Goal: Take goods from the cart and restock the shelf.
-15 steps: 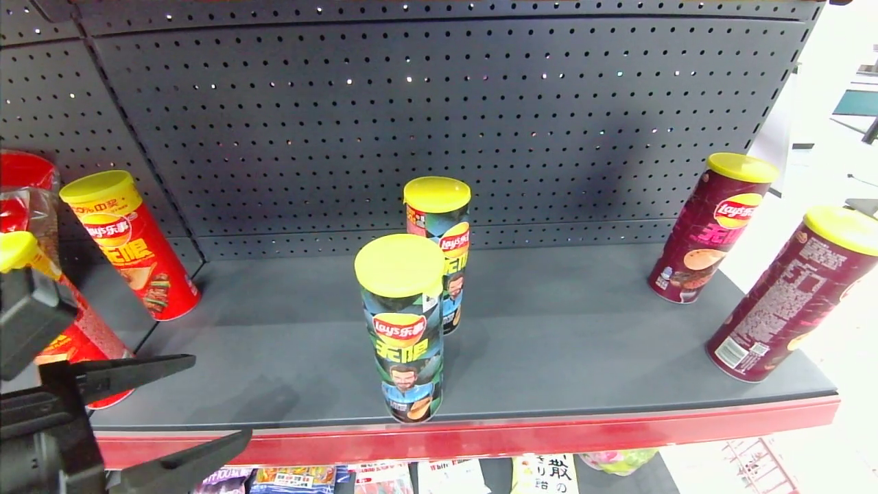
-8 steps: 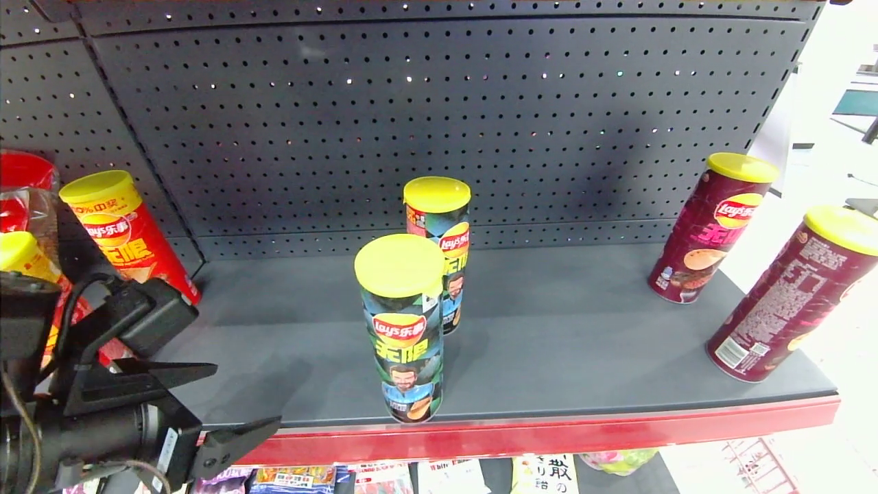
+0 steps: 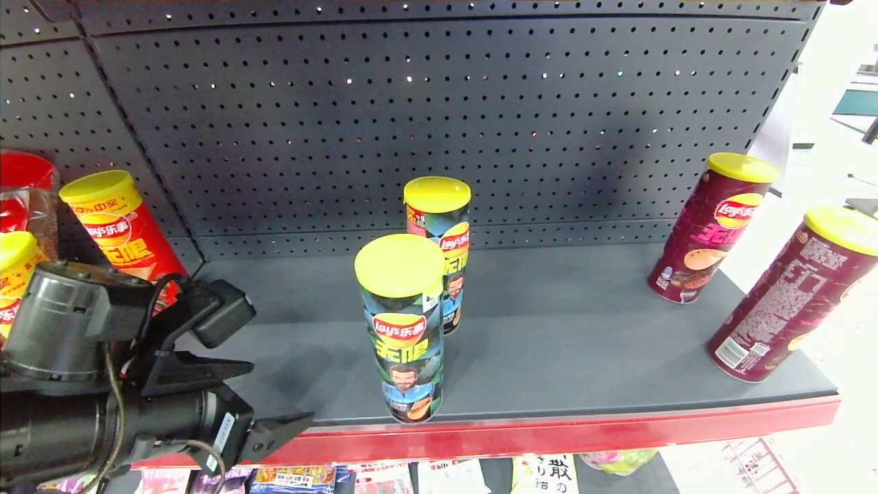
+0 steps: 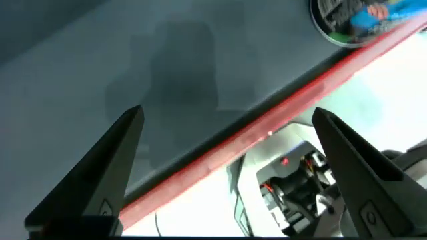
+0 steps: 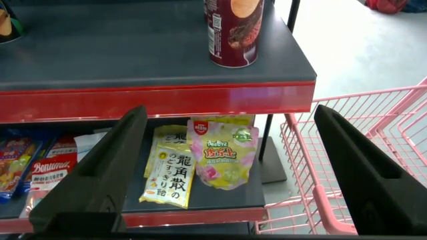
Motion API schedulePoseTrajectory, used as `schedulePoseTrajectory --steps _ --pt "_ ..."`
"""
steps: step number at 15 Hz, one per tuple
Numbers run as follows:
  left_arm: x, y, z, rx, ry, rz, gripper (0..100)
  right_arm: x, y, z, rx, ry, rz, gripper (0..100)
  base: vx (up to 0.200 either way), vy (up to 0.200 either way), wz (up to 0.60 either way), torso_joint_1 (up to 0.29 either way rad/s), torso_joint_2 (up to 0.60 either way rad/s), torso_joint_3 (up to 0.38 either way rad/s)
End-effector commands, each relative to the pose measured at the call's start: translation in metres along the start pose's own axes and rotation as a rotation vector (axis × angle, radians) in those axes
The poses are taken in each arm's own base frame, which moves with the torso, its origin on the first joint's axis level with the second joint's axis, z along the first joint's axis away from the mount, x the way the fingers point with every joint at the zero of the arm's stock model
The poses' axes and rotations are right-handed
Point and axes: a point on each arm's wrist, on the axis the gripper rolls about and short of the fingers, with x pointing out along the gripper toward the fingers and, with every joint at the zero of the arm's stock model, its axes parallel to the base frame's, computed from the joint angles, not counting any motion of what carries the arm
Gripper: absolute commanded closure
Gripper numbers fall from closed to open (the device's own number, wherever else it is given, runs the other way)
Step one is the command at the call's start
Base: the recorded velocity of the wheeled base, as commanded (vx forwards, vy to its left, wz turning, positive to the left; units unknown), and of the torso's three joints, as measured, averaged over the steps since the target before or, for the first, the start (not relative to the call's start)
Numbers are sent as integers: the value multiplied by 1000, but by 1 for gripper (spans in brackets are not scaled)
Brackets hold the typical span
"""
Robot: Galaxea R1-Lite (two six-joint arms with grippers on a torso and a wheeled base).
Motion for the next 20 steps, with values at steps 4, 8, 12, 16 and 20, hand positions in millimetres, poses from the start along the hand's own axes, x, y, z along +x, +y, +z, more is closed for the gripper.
schedulePoseTrajectory --steps 4,8,12,16,20 --pt "28 -2 10 15 40 -23 0 0 0 0 0 1 0 0 0 0 0 0 0 0" --pt "39 -4 20 23 45 -36 0 0 0 0 -2 1 0 0 0 0 0 0 0 0" --pt "48 -7 25 32 31 -49 0 0 0 0 0 1 0 0 0 0 0 0 0 0" --pt "54 -8 28 37 19 -55 0 0 0 0 -2 1 0 0 0 0 0 0 0 0" --pt "57 -10 28 42 23 -63 0 0 0 0 -2 1 0 0 0 0 0 0 0 0"
